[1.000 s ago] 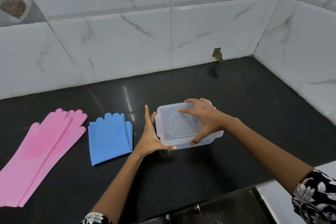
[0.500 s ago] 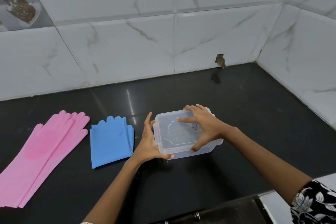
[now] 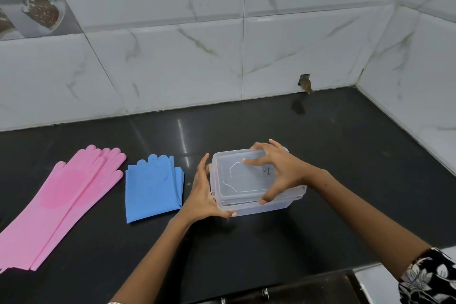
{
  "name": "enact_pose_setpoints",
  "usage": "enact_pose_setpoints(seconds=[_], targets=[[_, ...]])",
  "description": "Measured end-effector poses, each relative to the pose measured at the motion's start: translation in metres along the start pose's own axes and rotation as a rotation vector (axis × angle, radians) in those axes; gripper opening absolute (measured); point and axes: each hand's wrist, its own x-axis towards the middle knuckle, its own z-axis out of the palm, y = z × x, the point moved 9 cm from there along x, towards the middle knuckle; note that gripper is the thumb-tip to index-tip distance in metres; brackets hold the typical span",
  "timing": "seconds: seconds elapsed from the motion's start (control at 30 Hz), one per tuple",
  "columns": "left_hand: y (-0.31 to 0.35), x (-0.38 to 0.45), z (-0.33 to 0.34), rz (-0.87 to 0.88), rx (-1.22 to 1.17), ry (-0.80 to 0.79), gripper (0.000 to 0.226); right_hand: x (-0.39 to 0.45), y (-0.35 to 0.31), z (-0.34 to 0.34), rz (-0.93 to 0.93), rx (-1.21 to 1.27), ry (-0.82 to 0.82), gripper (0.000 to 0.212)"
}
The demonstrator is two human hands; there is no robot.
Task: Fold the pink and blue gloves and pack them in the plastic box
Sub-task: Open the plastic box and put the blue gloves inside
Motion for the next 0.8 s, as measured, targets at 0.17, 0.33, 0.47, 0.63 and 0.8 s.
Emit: enact_pose_setpoints(seconds=[0.17,0.33,0.47,0.63,0.8], targets=[[-0.001,-0.002,-0.003,-0.039,0.029,0.017,0.144,-0.008,0.025,0.0,0.031,-0.038,0.027,0.101],[0.008,-0.004,-0.008,-0.032,0.202,-0.036,0.149,-0.017,0.029,0.007,0.013,-0.047,-0.022,0.107],[0.021,-0.012,-0.032,-0.03,0.318,-0.017,0.142,-0.049,0.037,-0.027,0.071,0.213,0.277,0.067],[0.054,-0.03,-0.057,-0.006,0.312,0.325,0.062,-0.108,0.055,-0.055,0.062,0.108,0.698,0.031],[0.079,-0.033,-0.026,0.139,0.464,0.34,0.035,-0.116,0.053,-0.039,0.037,-0.071,0.683,0.035]])
